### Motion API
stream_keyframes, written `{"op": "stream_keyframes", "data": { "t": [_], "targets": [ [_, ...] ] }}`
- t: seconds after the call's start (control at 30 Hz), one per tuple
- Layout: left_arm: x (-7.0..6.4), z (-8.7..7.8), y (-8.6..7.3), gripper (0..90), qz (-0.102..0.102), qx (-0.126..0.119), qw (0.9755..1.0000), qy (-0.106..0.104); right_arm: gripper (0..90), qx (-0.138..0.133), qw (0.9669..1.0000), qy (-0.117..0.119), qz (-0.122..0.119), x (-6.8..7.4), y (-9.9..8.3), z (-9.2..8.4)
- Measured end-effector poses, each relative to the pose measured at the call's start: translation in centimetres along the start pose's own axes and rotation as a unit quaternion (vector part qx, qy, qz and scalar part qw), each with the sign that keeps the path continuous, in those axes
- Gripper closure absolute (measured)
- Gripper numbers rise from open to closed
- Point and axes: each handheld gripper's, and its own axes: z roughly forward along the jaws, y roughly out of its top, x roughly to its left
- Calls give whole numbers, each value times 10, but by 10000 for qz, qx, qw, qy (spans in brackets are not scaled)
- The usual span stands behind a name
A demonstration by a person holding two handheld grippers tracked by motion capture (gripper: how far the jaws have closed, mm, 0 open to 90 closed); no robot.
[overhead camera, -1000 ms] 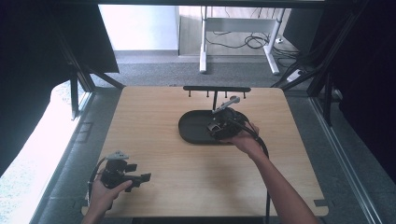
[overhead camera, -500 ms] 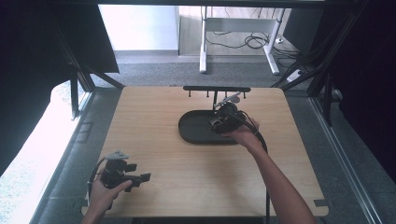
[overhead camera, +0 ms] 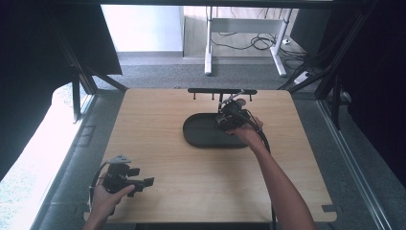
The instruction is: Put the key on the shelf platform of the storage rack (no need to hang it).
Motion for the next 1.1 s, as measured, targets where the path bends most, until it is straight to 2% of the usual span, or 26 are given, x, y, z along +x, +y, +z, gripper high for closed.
{"op": "stream_keyframes", "data": {
  "t": [0.17, 0.63, 1.1],
  "targets": [
    [0, 0, 0, 201, -12, -8, 10000, 1, 494, 23, 9999, 34, 104, -4, 2, 8],
    [1, 0, 0, 201, 0, 6, 10000, -5, 494, 85, 9998, -48, 191, -9, 5, 27],
    [1, 0, 0, 201, -19, 7, 10000, -4, 494, 298, 9989, -246, 265, -11, -3, 50]
  ]
}}
